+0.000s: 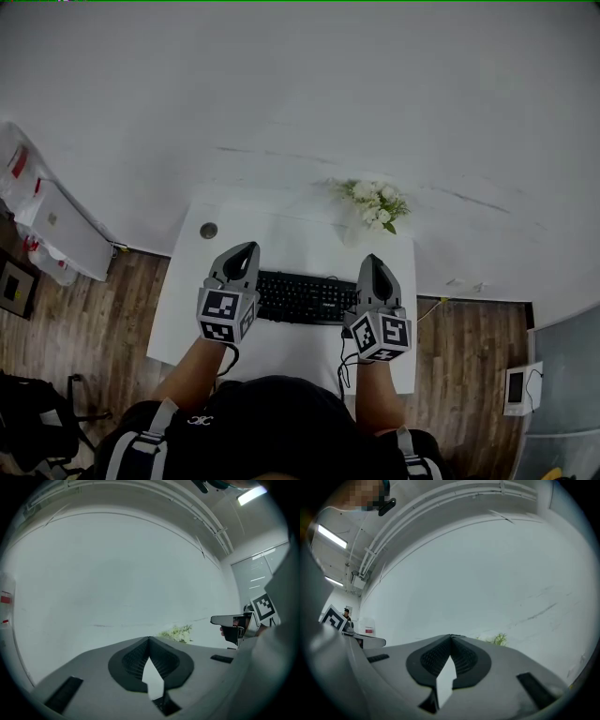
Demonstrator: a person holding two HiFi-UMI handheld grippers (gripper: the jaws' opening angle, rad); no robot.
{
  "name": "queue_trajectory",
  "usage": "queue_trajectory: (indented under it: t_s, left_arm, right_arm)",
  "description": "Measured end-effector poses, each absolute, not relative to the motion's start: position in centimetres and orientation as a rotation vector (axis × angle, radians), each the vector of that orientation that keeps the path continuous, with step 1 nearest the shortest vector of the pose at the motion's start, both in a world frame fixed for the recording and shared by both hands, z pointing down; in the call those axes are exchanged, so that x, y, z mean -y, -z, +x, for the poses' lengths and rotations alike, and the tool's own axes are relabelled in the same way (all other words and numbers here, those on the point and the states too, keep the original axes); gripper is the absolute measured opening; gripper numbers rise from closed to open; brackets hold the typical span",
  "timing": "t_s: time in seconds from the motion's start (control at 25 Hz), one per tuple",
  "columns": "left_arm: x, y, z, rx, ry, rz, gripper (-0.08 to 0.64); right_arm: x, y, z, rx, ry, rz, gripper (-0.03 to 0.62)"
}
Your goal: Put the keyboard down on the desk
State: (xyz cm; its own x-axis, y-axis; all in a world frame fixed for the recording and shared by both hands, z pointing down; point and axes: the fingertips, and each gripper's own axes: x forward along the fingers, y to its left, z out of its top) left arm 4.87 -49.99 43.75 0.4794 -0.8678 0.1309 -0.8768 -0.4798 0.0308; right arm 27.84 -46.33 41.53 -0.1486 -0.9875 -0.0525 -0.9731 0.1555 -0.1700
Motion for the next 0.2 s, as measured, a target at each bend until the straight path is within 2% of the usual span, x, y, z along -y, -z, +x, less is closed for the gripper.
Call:
queue_trajectory:
  t_s: [0.2]
  left_arm:
    - [50.51,-43.78,4.84,1.544,-0.14,2.618,0.003]
  right_arm:
    - [46.84,-41.68,27.84,-2.27,0.146,-1.939,0.003]
